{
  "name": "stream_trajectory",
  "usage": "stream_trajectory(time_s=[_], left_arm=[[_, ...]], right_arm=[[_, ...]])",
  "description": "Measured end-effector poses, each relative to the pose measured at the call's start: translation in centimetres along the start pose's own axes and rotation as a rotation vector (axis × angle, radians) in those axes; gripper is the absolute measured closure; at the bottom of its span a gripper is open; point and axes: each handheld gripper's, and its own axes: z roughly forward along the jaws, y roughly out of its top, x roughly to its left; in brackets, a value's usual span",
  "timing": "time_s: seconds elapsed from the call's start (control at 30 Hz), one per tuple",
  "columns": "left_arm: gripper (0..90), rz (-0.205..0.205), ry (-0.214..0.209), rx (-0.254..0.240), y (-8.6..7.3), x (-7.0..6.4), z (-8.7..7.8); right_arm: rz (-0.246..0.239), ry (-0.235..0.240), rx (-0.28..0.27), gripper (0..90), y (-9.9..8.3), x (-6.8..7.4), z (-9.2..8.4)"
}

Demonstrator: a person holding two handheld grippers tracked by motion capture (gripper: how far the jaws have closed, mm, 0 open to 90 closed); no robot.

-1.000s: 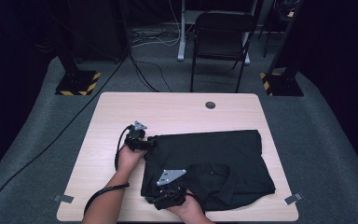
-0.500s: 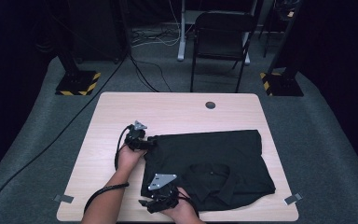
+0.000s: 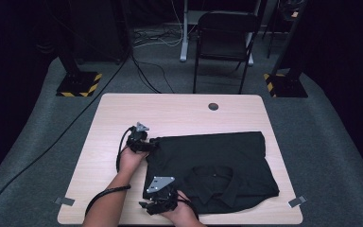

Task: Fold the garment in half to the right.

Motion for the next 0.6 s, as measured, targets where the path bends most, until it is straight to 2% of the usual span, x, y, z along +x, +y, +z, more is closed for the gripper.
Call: stream_trajectory(time_s=[0.17,0.33,0.6], left_arm=[[35.0,-0.002,0.002,-0.004,0.0,0.0,0.0],[35.8,-0.005,0.003,-0.002,0.0,0.0,0.0],[35.9,-0.006,0.005,-0.004,0.0,-0.1,0.0]], right_arm=[[-0.001,0.003,0.009,41.4,0.1,0.1,0.2],[-0.011,-0.014,0.019,41.0,0.2,0.3,0.4],[-0.079,-0.078,0.026,42.5,0.1,1.2,0.6]])
